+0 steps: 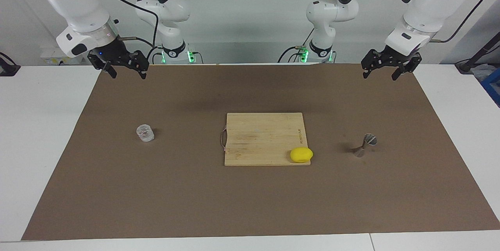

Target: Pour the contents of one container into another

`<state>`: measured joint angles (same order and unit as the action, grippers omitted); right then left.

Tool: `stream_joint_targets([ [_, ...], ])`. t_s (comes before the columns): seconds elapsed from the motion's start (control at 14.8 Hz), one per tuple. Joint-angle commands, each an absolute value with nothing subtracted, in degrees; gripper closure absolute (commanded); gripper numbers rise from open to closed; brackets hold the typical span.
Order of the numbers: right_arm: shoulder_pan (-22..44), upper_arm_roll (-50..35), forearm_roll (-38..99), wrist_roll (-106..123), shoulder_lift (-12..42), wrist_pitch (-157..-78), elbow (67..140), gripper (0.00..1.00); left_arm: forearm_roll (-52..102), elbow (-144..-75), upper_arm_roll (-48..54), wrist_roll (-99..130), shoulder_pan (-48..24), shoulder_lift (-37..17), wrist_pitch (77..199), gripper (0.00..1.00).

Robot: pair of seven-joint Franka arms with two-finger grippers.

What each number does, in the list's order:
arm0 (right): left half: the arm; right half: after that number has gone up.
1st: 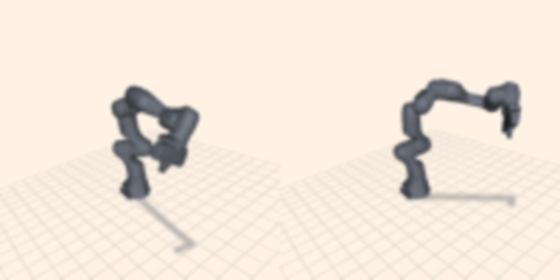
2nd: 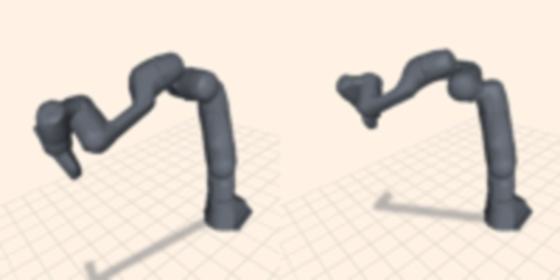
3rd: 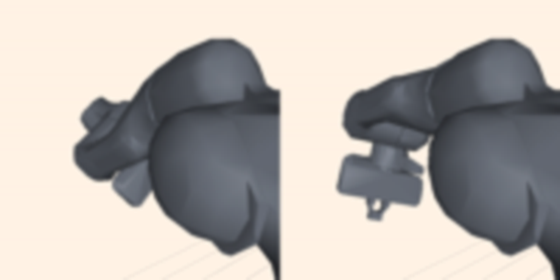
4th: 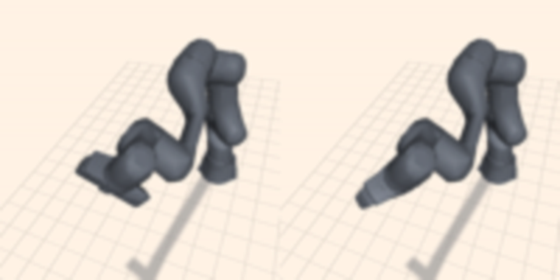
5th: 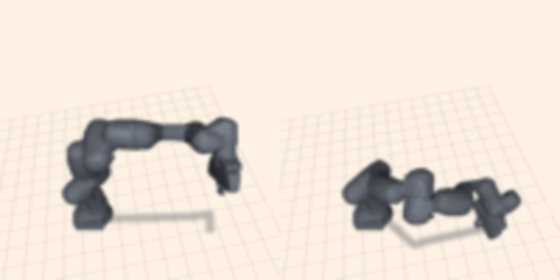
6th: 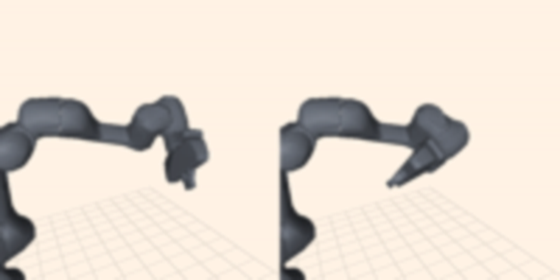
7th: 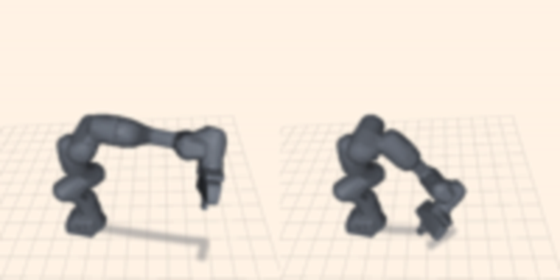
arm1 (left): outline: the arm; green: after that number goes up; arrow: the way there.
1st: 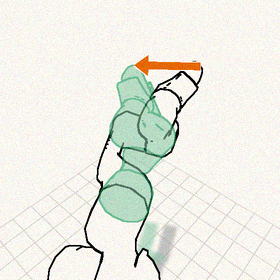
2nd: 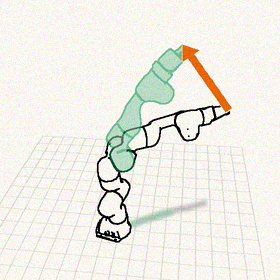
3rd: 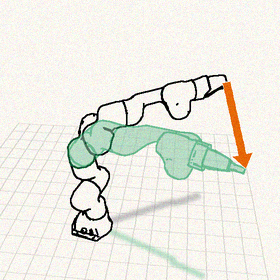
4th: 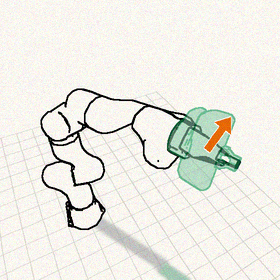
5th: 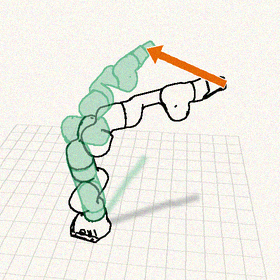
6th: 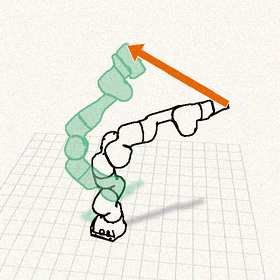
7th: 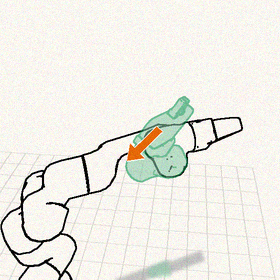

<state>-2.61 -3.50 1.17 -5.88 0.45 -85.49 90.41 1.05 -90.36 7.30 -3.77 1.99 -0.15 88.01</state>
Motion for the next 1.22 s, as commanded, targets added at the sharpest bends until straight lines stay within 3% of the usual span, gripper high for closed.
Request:
stream_joint_targets([
  [0.0, -3.3, -3.7, 1.7, -4.4, -0.4, -85.2, 91.2, 0.01, 0.9, -92.3, 7.4, -4.8, 2.1, 1.6, 89.2, 0.0],
  [1.15, -3.3, -3.7, 1.7, -4.4, -0.4, -85.2, 91.2, 0.01, 1.3, -93.6, 7.6, -4.4, 1.4, 1.9, 92.2, 0.0],
])
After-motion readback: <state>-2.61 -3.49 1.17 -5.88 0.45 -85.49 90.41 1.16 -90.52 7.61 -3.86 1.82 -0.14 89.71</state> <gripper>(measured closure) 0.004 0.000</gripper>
